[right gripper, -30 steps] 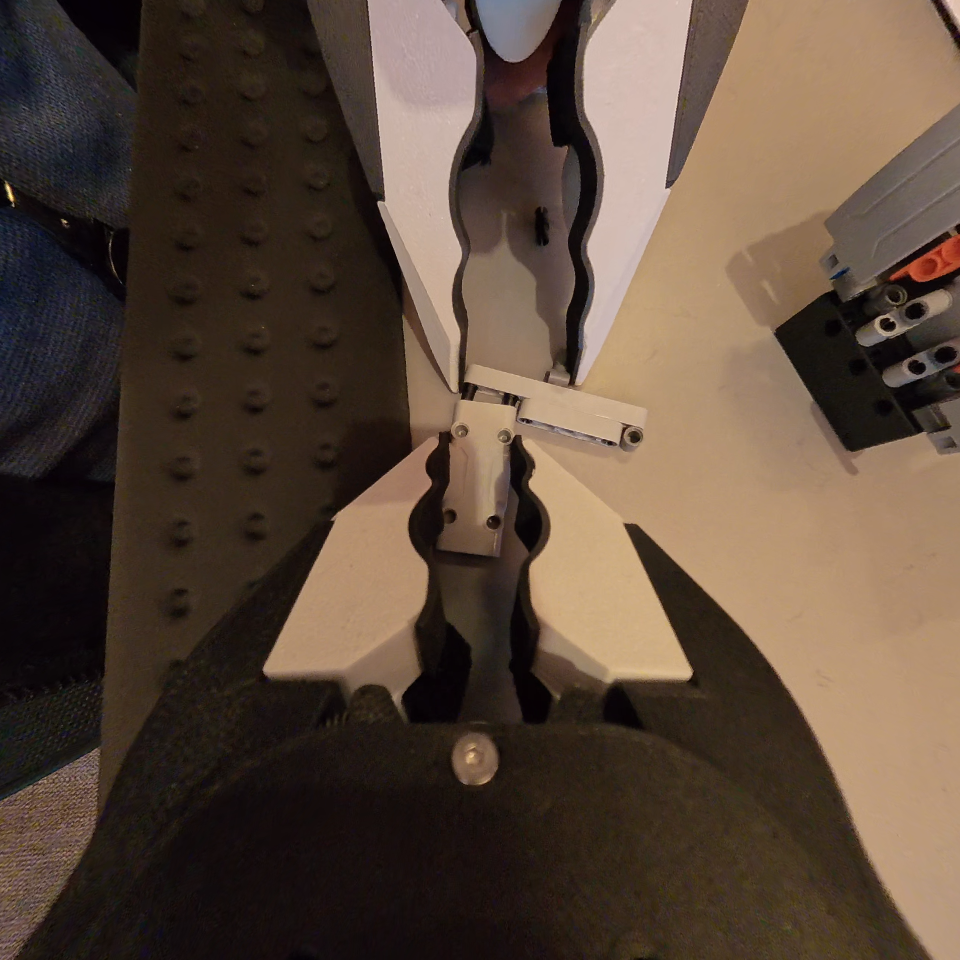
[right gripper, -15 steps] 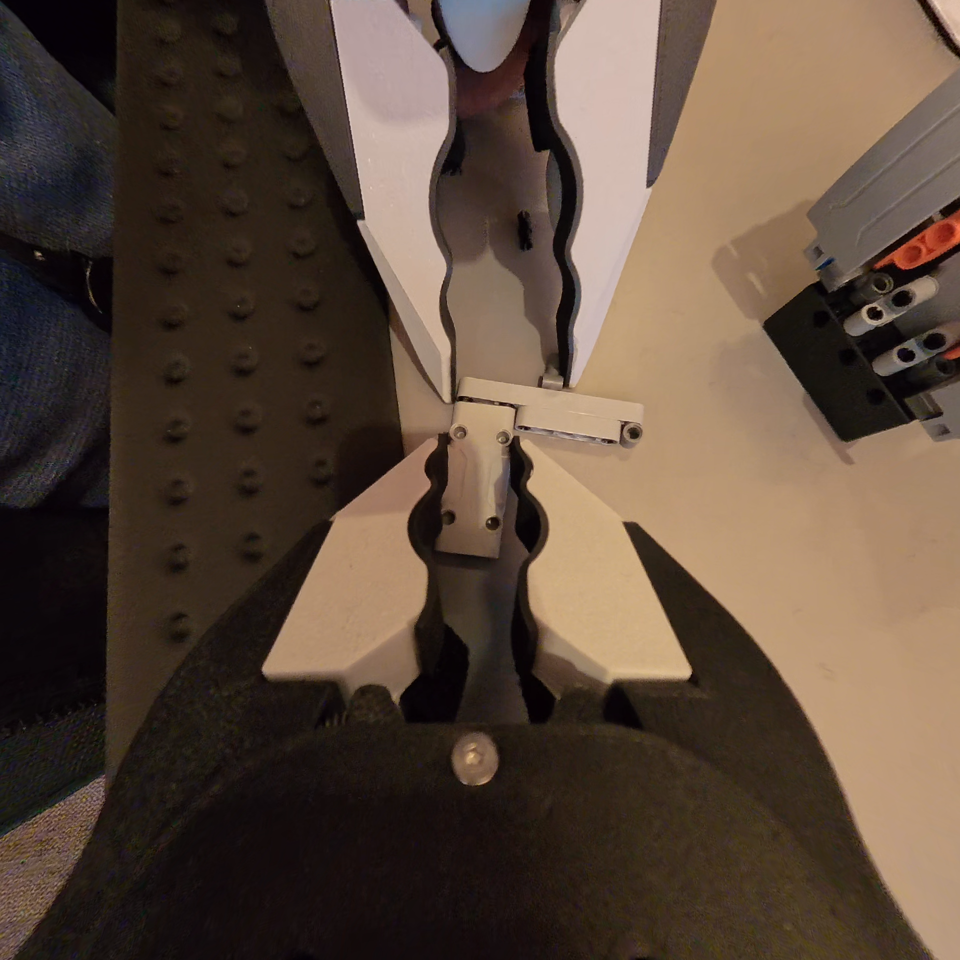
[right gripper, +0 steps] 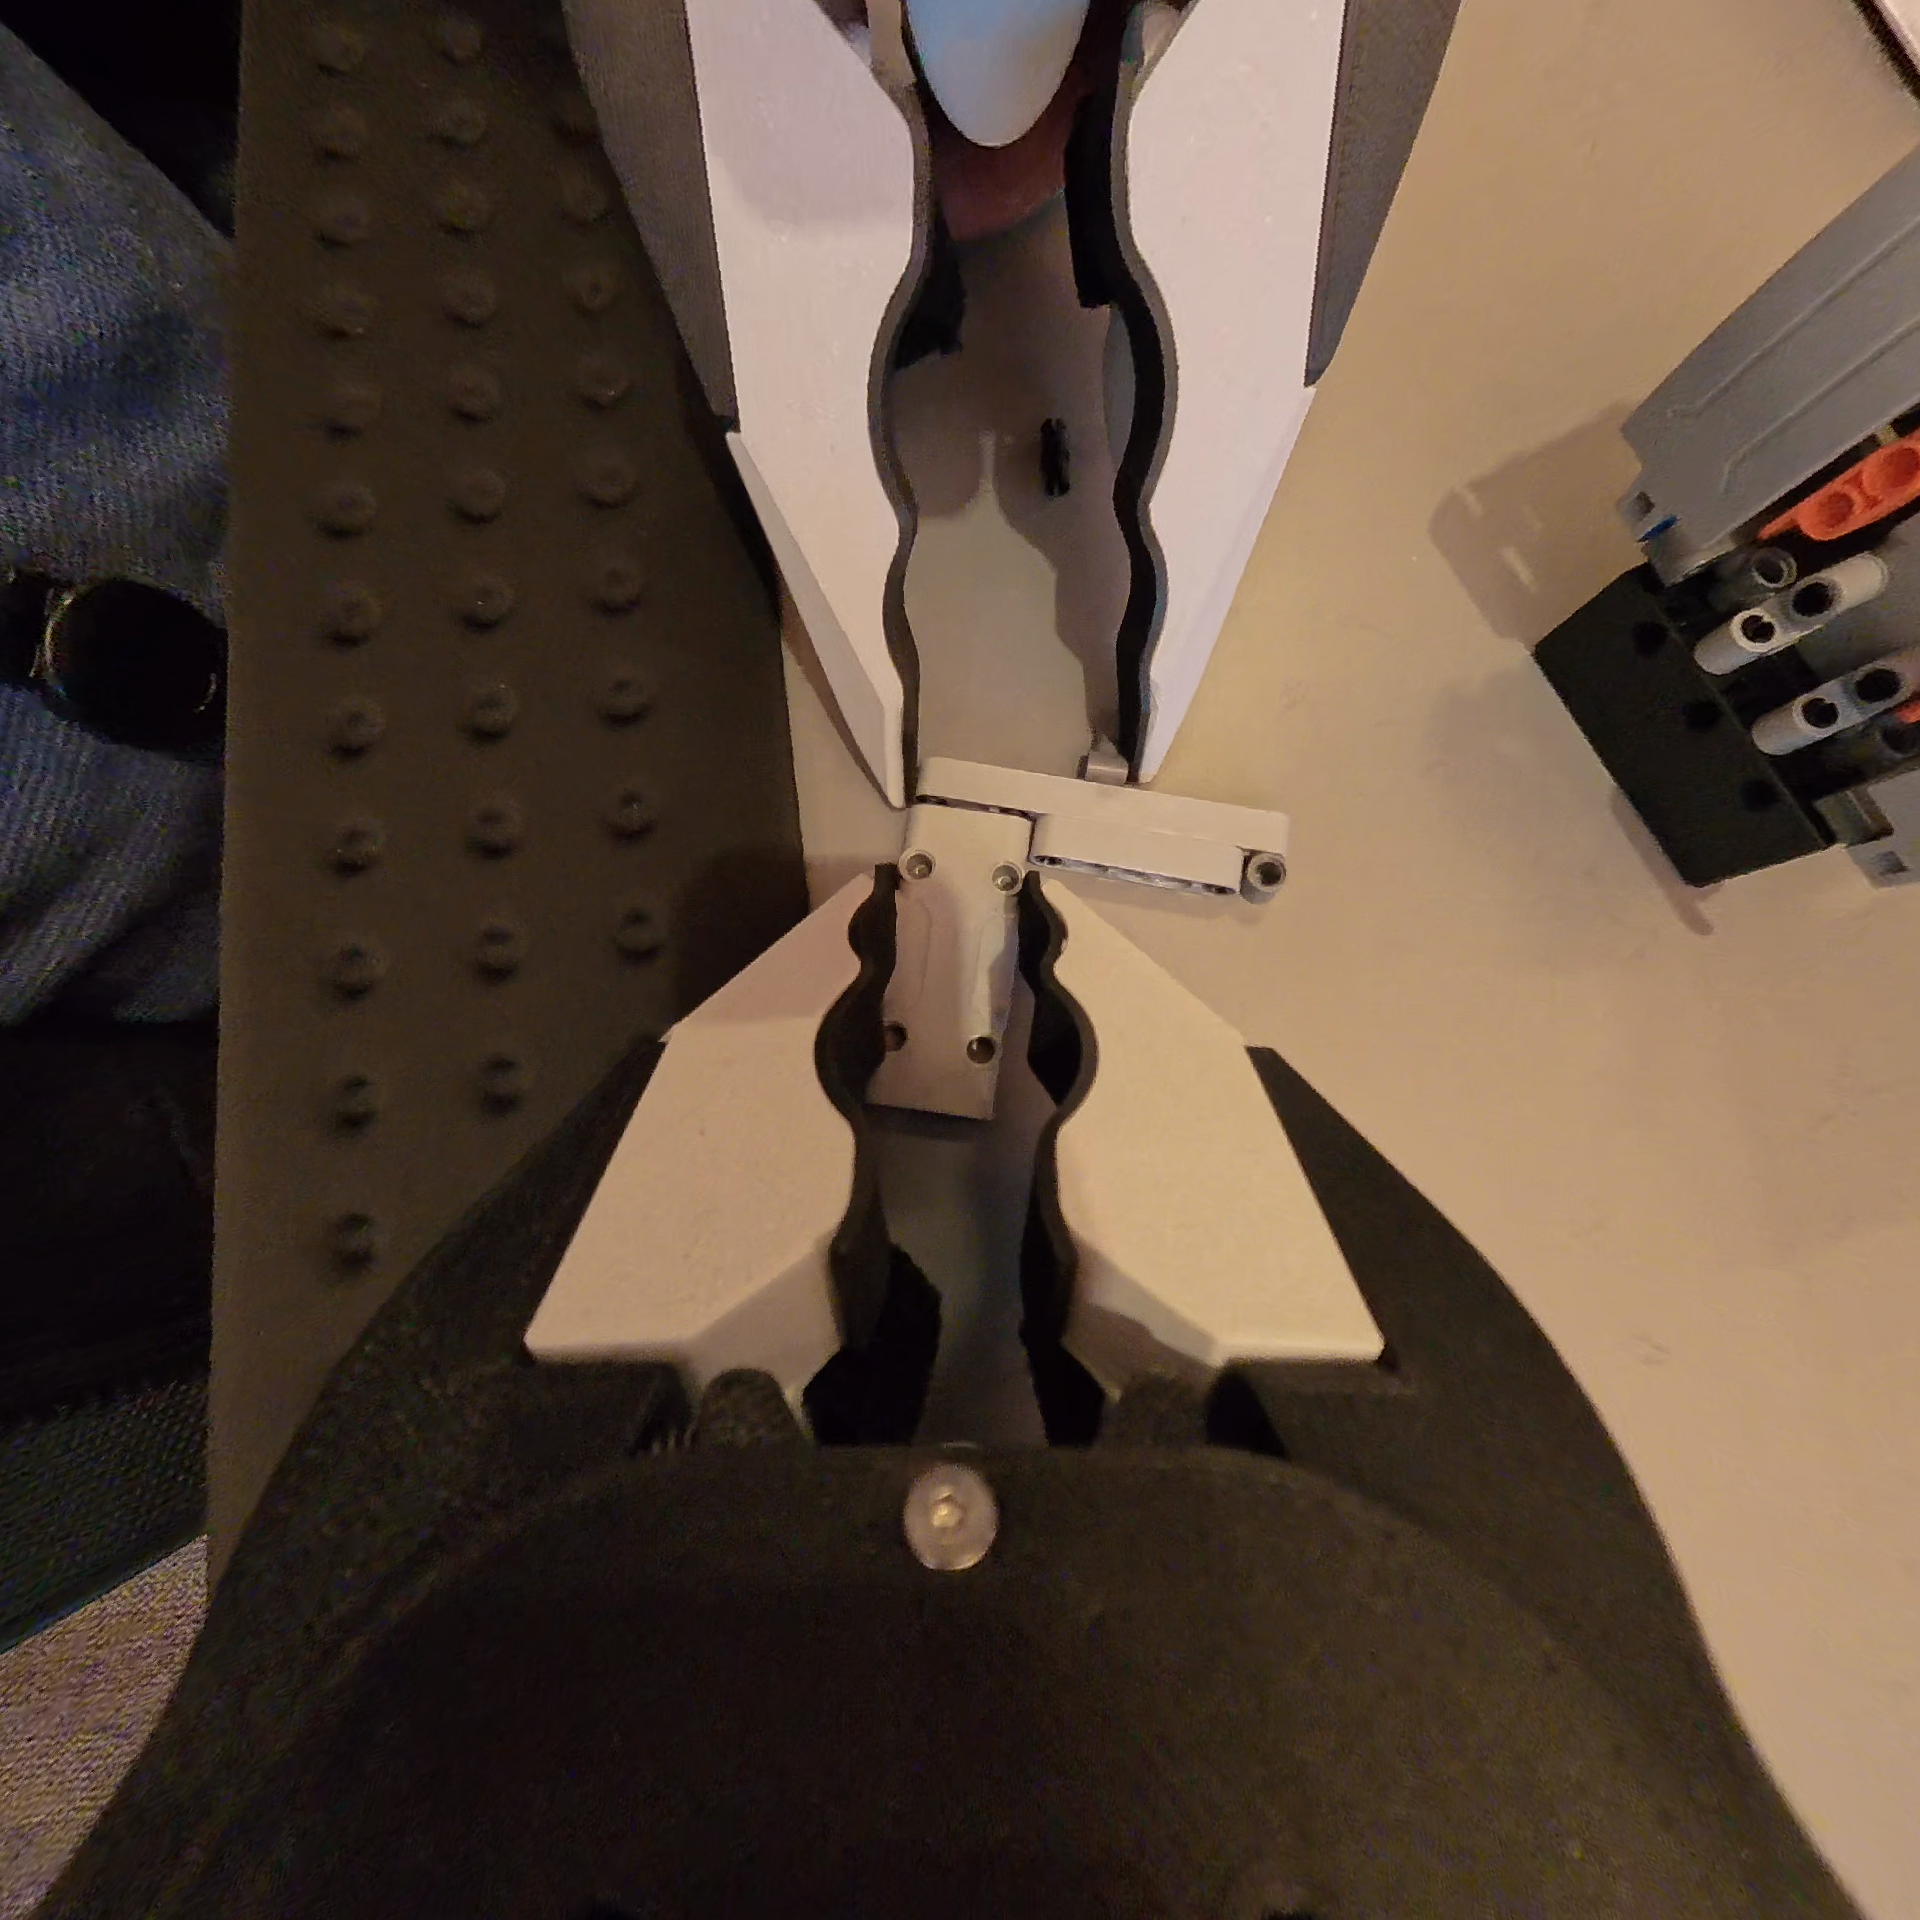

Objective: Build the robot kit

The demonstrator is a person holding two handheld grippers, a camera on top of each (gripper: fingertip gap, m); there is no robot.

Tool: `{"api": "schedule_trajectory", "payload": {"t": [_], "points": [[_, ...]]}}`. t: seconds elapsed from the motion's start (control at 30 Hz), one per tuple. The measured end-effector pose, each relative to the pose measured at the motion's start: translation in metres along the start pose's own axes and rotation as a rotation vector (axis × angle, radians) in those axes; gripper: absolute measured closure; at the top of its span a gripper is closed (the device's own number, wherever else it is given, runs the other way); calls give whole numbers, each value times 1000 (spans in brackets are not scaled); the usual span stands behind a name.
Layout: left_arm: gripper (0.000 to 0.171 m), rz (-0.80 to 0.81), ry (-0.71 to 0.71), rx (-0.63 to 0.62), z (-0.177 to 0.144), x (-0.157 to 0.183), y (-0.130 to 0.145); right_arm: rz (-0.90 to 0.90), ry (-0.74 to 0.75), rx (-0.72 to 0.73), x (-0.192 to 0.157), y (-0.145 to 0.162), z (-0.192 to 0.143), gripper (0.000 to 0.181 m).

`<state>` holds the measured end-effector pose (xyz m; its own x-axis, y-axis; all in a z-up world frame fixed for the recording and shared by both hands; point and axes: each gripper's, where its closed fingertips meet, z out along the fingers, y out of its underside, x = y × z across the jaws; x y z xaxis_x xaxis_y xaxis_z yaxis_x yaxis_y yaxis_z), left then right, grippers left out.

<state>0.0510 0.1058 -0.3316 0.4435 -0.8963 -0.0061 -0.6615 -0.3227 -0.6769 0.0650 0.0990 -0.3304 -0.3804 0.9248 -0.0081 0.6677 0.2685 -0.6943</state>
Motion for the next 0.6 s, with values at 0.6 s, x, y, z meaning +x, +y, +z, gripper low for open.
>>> {"api": "schedule_trajectory", "payload": {"t": [0.6], "points": [[132, -49, -37, -16, -5, -6, 6, -8, 56, 36, 8, 0, -9, 154]]}}
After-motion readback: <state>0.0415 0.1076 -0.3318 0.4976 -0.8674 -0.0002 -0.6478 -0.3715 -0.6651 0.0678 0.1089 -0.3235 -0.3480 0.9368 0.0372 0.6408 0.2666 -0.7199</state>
